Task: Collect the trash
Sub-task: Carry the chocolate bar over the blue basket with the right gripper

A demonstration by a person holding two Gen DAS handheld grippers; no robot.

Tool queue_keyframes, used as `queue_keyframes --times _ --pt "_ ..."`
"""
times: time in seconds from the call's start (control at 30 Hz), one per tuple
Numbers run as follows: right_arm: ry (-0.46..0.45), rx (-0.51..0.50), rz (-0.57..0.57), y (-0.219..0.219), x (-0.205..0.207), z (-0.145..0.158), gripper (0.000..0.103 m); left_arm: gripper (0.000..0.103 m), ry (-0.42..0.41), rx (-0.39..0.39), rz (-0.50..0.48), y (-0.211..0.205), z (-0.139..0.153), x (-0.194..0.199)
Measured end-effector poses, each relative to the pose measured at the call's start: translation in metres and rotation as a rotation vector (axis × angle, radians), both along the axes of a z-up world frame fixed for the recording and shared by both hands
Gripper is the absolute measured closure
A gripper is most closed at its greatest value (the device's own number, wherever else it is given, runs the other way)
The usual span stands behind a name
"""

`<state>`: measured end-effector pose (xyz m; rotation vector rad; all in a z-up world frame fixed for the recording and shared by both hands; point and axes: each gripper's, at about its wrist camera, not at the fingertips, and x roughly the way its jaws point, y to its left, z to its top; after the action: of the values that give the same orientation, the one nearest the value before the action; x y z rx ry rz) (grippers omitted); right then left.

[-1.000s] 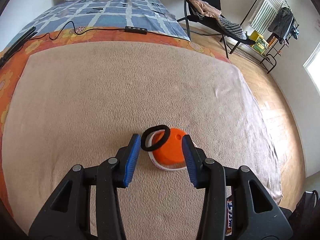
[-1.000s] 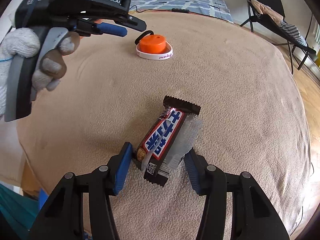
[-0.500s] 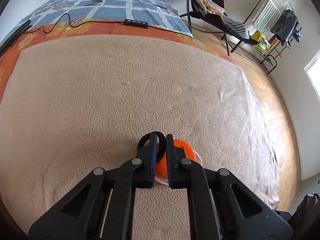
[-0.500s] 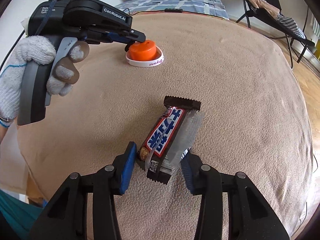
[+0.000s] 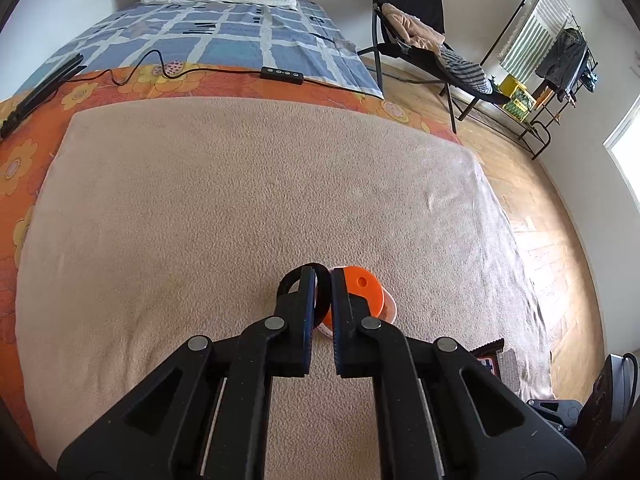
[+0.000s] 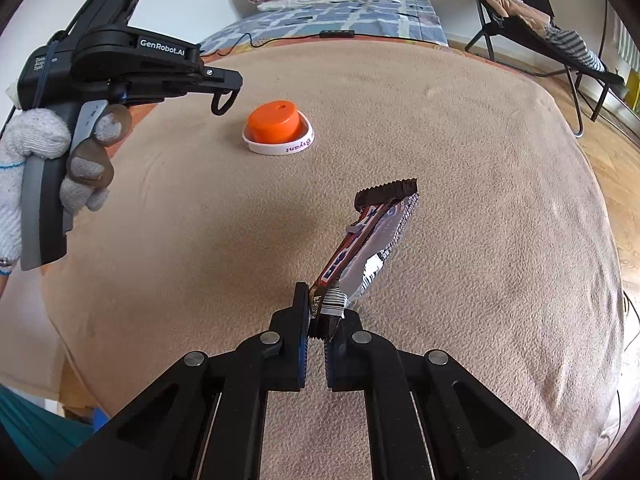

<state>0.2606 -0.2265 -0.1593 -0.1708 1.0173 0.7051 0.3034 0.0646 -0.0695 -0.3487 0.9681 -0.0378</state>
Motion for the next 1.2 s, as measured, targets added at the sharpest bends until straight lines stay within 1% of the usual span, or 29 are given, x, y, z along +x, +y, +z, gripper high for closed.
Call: queue_keyframes --times 0.17,0.3,0.5,0.7,0.83,1.0,1.1,1.2 --pt "-0.042 0.016 0.003 -0.002 -0.009 0.016 0.098 0.098 -0.018 0.012 -0.012 -0.002 0.016 -0.024" --pt "-0.059 0.033 0.010 -0.003 -0.018 0.028 0.098 0.097 -0.030 0.034 -0.037 -0.009 0.031 -0.051" --pt "-0.084 0.036 0.034 -0.004 -0.039 0.041 0.098 0.098 -0.039 0.019 -0.063 -0.020 0.047 -0.097" --pt "-0.104 0.033 0.068 -0.009 -0.072 0.055 0.098 0.098 -0.047 0.035 -0.101 -0.035 0.060 -0.148" --pt "-0.108 0.029 0.088 -0.014 -0.094 0.060 0.098 0.097 -0.046 0.027 -0.112 -0.042 0.064 -0.179" --pt "-0.108 0.026 0.104 -0.019 -0.118 0.062 0.098 0.097 -0.043 0.043 -0.127 -0.052 0.065 -0.215" --pt "-0.105 0.026 0.114 -0.023 -0.133 0.061 0.098 0.098 -0.036 0.040 -0.129 -0.058 0.062 -0.234" --pt "-0.101 0.024 0.128 -0.026 -0.148 0.058 0.098 0.098 -0.031 0.062 -0.136 -0.066 0.057 -0.253"
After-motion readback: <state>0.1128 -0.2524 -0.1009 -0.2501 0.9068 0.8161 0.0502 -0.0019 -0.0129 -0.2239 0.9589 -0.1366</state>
